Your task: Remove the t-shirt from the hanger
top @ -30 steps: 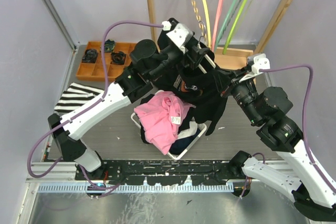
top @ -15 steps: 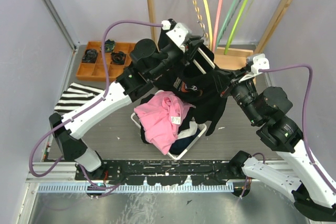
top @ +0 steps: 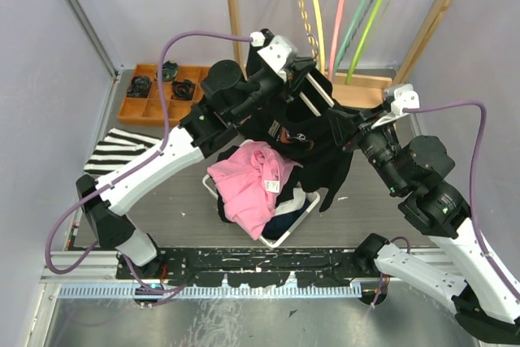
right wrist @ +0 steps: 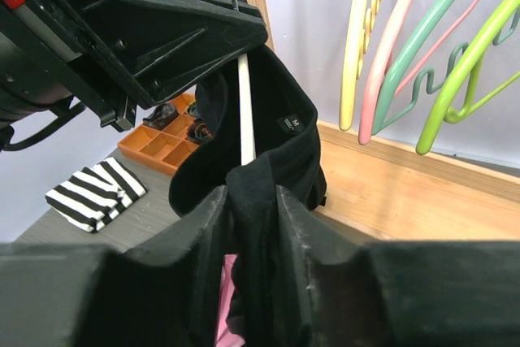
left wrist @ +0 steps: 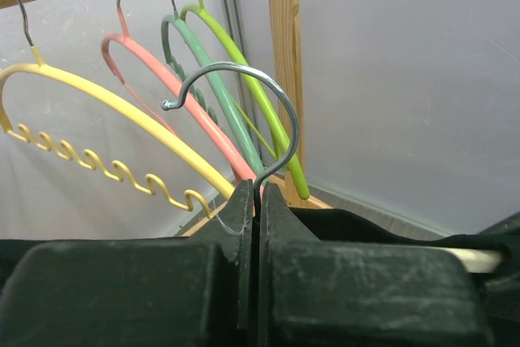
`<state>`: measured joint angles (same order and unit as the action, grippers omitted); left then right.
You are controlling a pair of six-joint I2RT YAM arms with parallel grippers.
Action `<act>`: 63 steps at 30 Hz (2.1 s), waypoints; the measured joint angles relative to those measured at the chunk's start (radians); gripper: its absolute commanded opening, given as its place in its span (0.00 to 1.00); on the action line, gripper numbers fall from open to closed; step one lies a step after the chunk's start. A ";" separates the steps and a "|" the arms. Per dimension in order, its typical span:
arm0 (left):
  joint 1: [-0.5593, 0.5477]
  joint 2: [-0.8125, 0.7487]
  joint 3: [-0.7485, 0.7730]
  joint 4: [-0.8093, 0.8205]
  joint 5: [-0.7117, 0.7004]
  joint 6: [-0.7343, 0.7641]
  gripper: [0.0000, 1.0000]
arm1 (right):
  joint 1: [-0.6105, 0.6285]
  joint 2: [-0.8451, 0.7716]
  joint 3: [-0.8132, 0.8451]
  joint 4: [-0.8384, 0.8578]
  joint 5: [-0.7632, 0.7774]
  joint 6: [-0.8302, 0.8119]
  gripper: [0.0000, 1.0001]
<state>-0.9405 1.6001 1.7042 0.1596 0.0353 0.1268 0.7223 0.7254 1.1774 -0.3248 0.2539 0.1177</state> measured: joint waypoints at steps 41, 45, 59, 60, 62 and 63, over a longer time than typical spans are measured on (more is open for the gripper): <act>0.068 0.018 0.204 -0.144 -0.064 -0.001 0.00 | 0.000 -0.164 -0.098 -0.111 0.169 0.015 0.01; 0.068 0.011 0.204 -0.149 -0.070 -0.001 0.00 | 0.000 -0.186 -0.122 -0.111 0.207 0.022 0.01; 0.079 0.002 0.229 -0.177 -0.146 -0.004 0.00 | 0.000 -0.348 -0.227 -0.205 0.405 0.130 0.01; 0.080 -0.001 0.229 -0.177 -0.147 -0.006 0.00 | 0.000 -0.364 -0.238 -0.212 0.412 0.139 0.01; 0.080 -0.003 0.229 -0.177 -0.146 -0.011 0.00 | 0.000 -0.388 -0.248 -0.226 0.419 0.151 0.01; 0.080 -0.003 0.229 -0.177 -0.145 -0.015 0.00 | 0.000 -0.393 -0.248 -0.227 0.422 0.155 0.01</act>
<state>-0.8604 1.5974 1.9331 -0.0174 -0.1101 0.1120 0.7227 0.3325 0.9291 -0.5518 0.6762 0.2726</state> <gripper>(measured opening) 0.027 0.045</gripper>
